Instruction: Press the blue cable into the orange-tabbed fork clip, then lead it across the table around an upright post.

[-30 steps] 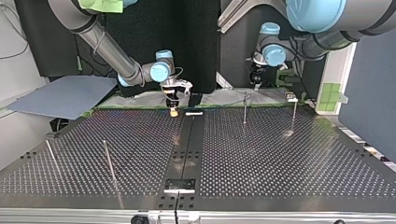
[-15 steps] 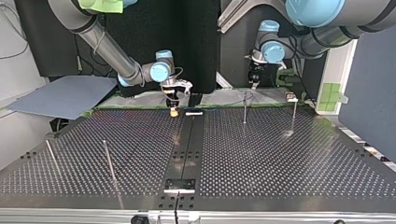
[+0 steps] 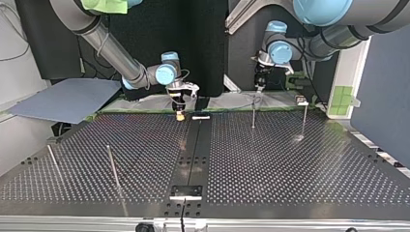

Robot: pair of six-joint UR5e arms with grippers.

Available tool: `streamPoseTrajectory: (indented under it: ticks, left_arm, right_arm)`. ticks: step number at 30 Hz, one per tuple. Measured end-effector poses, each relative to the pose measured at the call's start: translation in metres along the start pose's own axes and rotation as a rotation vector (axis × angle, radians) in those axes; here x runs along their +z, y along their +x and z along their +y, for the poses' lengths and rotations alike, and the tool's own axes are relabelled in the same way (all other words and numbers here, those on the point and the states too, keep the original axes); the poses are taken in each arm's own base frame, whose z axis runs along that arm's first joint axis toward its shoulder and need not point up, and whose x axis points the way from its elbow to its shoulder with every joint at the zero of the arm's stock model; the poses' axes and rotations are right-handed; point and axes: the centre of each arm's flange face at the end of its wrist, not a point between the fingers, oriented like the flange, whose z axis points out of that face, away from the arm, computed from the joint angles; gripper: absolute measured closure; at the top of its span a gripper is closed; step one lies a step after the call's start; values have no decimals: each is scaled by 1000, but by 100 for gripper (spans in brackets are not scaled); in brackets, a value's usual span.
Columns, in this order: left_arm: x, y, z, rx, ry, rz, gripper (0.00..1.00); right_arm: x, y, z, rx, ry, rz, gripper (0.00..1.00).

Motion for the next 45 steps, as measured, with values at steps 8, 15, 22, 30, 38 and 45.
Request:
streamPoseTrajectory:
  ticks: [8, 15, 22, 30, 38, 45]
  left_arm:
    - [-1, 0, -5, 21, 13, -4, 0]
    - [0, -2, -7, 30, 17, -15, 0]
    - [0, -4, -8, 42, 19, -24, 0]
    - [1, -5, -11, 55, 24, -32, 0]
    - [1, -6, -11, 56, 25, -41, 0]
    - [1, -6, -12, 54, 27, -40, 0]
  right_arm:
    - [0, -1, 0, 0, 1, -2, 100]
    - [0, -2, 0, 0, 1, -2, 100]
    - [0, -3, 0, 0, 1, -2, 100]
    - [0, -5, 1, 0, -1, -2, 100]
    - [0, -7, 1, 0, 4, -3, 100]
    - [0, -8, 0, 0, 14, -4, 100]
